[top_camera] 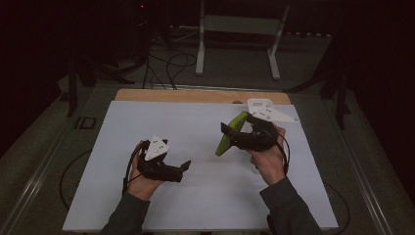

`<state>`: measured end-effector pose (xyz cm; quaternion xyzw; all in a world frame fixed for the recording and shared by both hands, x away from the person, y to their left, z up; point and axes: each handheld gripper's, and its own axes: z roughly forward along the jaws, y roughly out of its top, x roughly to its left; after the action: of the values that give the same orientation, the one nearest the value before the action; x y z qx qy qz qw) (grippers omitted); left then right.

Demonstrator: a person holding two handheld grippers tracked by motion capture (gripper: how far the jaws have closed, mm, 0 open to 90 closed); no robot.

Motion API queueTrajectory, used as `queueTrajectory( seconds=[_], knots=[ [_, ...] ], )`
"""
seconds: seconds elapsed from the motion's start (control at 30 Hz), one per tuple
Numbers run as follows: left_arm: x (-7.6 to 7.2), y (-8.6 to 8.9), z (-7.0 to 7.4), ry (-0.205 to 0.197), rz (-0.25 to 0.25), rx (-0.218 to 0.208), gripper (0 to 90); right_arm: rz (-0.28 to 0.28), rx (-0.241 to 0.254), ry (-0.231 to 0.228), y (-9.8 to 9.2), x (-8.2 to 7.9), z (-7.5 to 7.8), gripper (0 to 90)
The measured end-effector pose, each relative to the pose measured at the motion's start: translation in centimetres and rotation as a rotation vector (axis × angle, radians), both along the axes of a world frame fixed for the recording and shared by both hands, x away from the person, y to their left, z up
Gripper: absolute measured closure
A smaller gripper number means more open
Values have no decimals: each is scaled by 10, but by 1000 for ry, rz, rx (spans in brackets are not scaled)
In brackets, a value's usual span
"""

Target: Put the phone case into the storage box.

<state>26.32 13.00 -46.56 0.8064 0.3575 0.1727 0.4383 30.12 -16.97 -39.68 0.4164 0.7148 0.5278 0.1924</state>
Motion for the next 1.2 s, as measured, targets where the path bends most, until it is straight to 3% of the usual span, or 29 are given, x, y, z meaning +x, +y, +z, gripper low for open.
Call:
queueTrajectory(
  seconds=[0.73,1.2],
  knots=[
    [-12,39,-17,20,65,-24,0,-28,-35,7,-3,12,3,160],
    [-17,52,-22,15,64,-6,0,-45,-50,9,-6,19,7,160]
  ],
)
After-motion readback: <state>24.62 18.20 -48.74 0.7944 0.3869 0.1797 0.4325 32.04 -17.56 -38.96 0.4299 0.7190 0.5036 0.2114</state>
